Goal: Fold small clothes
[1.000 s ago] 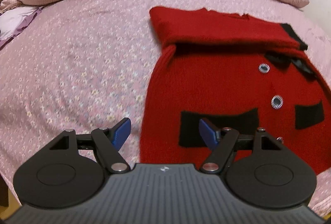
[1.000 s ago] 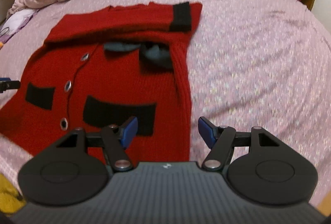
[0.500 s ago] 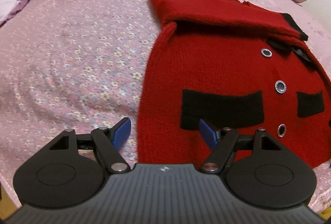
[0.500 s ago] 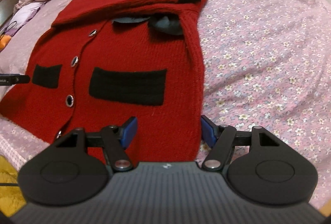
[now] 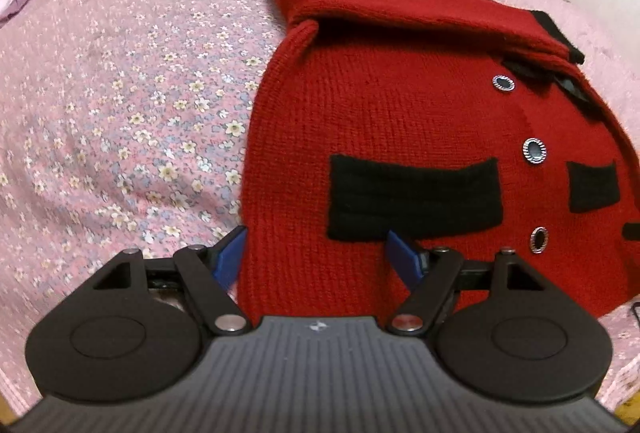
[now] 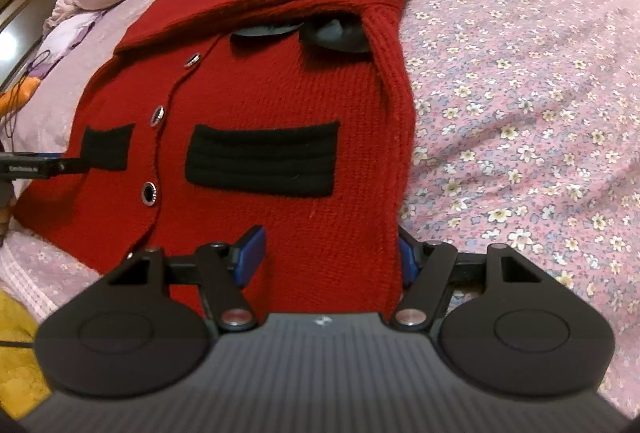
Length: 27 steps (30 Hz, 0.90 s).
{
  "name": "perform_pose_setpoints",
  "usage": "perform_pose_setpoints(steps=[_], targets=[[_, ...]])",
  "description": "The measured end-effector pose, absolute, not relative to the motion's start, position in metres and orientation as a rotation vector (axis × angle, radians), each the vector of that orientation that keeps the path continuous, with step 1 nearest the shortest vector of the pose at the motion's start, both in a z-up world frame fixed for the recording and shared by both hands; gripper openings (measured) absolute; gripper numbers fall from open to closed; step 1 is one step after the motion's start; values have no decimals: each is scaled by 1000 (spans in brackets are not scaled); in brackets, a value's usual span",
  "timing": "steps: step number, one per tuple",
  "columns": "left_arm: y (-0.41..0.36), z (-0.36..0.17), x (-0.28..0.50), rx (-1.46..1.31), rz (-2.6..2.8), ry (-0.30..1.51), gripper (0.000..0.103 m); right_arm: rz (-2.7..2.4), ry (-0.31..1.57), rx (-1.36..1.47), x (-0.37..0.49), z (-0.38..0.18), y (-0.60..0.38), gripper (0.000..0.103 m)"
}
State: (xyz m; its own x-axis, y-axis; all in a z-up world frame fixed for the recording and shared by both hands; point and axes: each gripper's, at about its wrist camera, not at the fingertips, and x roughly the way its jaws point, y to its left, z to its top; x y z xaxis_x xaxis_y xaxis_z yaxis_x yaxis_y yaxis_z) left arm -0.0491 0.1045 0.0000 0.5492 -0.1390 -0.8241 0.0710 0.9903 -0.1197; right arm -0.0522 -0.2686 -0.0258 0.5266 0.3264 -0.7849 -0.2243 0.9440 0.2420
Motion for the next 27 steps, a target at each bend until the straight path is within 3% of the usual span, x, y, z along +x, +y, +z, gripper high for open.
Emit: perform_pose_setpoints(steps=[27], targets=[[84,-9,-69,22,-254,999,79,396,934,45,-59,-31,-257,69]])
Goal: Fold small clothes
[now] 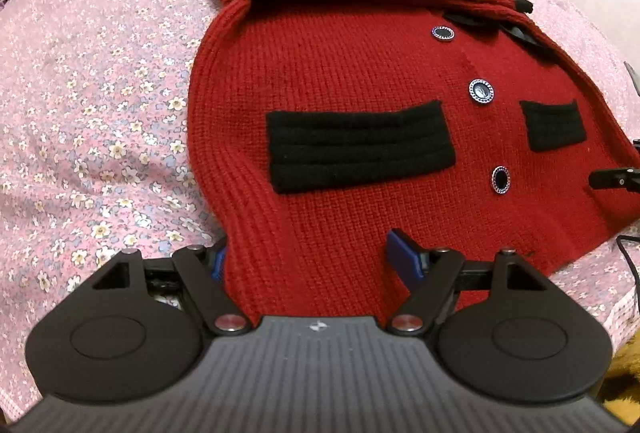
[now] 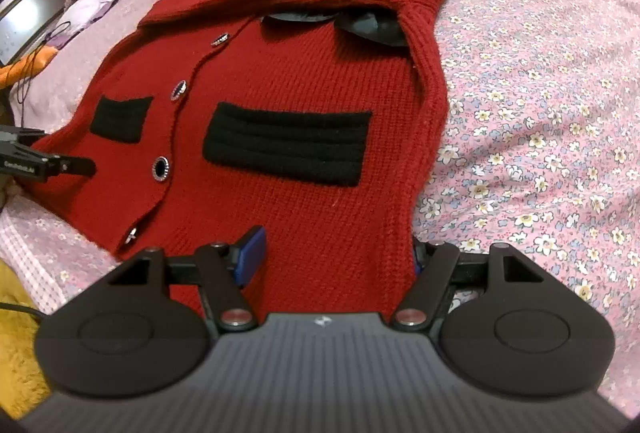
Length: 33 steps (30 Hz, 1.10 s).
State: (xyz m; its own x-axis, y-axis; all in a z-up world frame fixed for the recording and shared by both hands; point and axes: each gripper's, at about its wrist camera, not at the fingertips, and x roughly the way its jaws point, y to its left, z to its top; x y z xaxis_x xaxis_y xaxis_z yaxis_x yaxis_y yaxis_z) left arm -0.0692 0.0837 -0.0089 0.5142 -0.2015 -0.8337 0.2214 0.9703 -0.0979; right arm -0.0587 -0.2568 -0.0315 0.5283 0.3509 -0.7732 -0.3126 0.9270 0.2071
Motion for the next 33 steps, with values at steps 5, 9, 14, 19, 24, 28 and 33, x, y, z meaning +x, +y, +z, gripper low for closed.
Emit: perform_pose_setpoints(steps=[5,9,14,19,24,28,33], targets=[[84,-8,-69,18,-246,992,77,389,921,51,-61,-32,-257,68],[84,-9,-71,22,-244,988,77,381,919,56,-61,-31,-258,66],[82,-10,-70,30,-251,991,78,378,918,52,-61,-31,-257,65],[82,-10,-70,30,-250,989,78,382,916,39,-61,-32,-255,65],[81,-9,-69,35,-246,991,77,388,917,21,-60,-33,-253,65],[82,-9,-71,37,-251,987,73,387,914,21,-60,-33,-253,65],[78,-10,-69,55,-245,998,73,381,909,6,-59,-35,-250,65]])
